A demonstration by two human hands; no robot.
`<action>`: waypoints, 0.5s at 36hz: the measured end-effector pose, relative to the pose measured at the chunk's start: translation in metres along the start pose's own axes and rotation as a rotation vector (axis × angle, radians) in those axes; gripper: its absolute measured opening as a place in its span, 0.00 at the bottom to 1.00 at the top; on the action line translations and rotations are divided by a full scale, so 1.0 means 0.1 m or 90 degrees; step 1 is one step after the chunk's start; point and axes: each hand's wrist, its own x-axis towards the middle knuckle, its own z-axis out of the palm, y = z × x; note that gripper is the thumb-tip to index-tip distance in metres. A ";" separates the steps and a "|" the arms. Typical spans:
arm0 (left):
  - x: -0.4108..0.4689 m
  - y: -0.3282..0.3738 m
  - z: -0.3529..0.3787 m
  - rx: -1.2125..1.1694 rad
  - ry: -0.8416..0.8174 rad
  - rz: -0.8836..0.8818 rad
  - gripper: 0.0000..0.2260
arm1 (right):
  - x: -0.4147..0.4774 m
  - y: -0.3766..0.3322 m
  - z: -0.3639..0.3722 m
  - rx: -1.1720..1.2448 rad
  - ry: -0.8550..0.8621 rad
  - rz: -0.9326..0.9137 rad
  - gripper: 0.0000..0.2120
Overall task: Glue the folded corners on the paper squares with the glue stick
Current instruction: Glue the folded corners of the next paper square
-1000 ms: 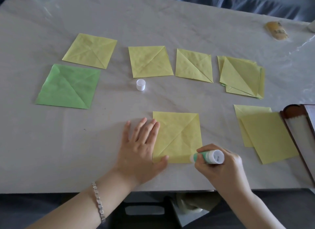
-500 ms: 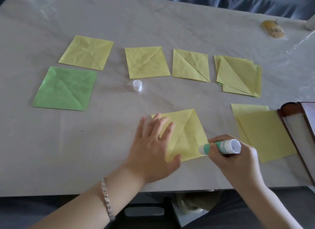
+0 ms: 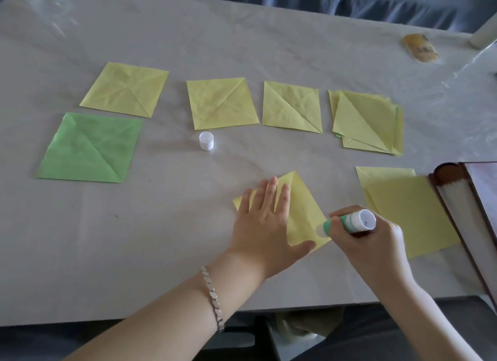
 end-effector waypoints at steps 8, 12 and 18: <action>0.07 0.09 0.01 0.003 -0.025 -0.039 0.47 | 0.10 0.05 0.06 -0.038 -0.031 0.014 0.07; 0.08 0.10 -0.02 0.007 -0.040 -0.047 0.47 | 0.20 0.01 0.08 -0.018 -0.059 0.008 0.05; 0.07 0.11 -0.02 0.004 -0.034 -0.051 0.47 | 0.40 -0.03 0.13 0.004 -0.094 0.004 0.06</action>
